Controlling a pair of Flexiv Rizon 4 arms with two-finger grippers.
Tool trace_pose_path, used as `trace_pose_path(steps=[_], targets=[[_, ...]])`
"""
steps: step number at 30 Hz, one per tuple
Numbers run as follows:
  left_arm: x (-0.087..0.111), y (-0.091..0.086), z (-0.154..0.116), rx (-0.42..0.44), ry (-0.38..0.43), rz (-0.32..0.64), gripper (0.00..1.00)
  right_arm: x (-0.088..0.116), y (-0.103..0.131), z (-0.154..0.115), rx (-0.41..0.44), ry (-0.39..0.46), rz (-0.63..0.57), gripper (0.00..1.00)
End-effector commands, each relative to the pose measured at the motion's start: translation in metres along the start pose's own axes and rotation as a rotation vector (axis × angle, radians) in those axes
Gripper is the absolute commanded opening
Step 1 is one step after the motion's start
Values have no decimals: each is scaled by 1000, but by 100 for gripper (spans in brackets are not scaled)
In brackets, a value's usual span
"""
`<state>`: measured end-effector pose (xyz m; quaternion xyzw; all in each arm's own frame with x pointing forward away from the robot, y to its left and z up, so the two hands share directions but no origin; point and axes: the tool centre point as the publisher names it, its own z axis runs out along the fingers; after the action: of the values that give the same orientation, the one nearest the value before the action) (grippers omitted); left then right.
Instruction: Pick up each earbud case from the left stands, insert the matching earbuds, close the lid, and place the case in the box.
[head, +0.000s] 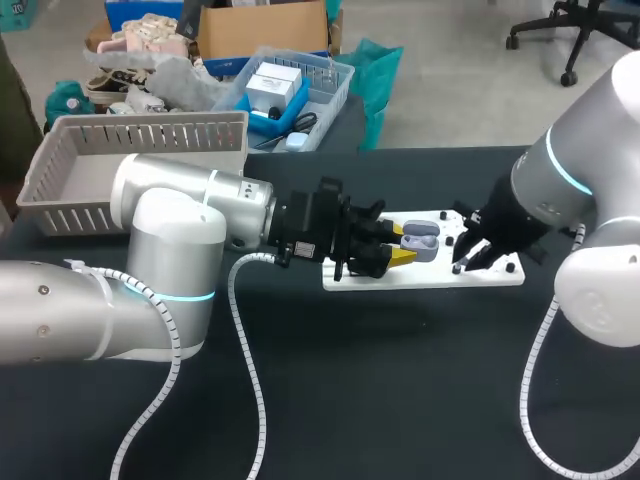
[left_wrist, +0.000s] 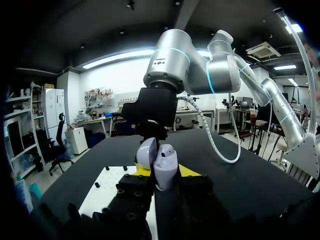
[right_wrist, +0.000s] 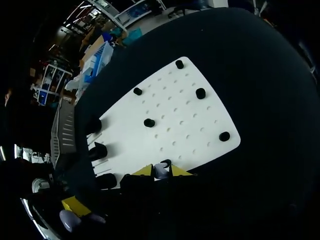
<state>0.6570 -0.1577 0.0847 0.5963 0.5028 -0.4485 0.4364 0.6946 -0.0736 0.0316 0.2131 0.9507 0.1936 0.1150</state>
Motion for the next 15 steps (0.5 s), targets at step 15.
trace_pose_path(steps=[15], targets=[[0, -1, 0, -3, 0, 1, 0, -15, -18, -48, -35, -33, 60, 0]])
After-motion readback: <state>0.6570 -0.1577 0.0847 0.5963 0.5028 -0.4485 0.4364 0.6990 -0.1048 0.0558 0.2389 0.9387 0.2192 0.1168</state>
